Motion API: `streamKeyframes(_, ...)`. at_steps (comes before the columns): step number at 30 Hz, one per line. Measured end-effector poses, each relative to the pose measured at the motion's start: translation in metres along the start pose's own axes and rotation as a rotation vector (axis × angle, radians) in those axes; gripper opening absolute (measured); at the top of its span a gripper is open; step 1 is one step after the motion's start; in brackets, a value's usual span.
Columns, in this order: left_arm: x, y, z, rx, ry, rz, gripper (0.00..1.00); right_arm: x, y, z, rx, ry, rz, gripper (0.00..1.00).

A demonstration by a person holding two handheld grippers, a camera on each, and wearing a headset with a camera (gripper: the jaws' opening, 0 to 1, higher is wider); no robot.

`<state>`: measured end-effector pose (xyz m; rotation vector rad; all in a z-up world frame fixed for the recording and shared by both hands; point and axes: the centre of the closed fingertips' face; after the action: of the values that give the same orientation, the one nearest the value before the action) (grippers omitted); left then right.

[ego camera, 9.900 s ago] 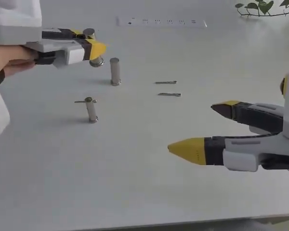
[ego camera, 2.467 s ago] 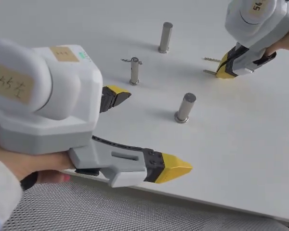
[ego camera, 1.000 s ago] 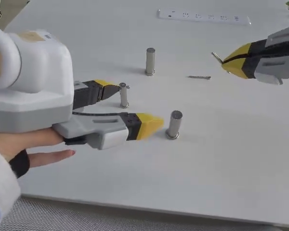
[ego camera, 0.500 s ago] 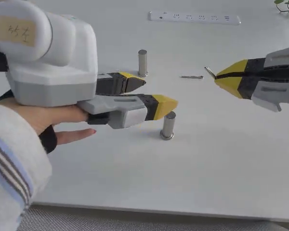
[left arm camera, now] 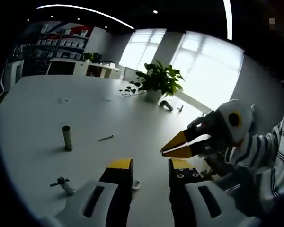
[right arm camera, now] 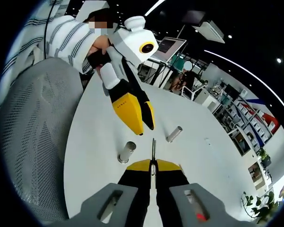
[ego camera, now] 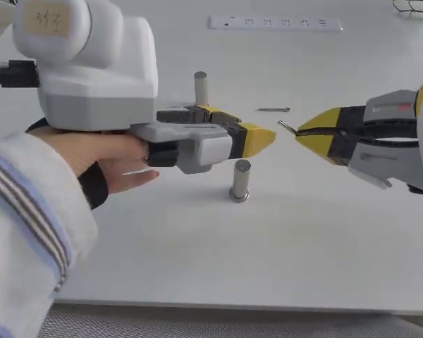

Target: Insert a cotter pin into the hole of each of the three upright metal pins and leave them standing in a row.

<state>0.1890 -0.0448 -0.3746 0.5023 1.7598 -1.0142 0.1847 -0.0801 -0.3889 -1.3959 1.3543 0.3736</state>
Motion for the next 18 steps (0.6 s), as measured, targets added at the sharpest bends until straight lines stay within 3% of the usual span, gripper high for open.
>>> streamKeyframes(18,0.013,-0.018,0.008,0.041,0.036,-0.053,0.08,-0.006,0.013,0.009,-0.024,0.008,-0.045,0.00)
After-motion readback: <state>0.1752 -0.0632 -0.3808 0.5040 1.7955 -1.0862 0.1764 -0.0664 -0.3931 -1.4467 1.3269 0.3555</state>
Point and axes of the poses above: the centre of the closed fingertips' face, and the gripper's own axes: z roughly forward along the fingers, y roughly to its left, x roughly out of its underside, and after that the axes turned 14 degrees about -y, right-handed
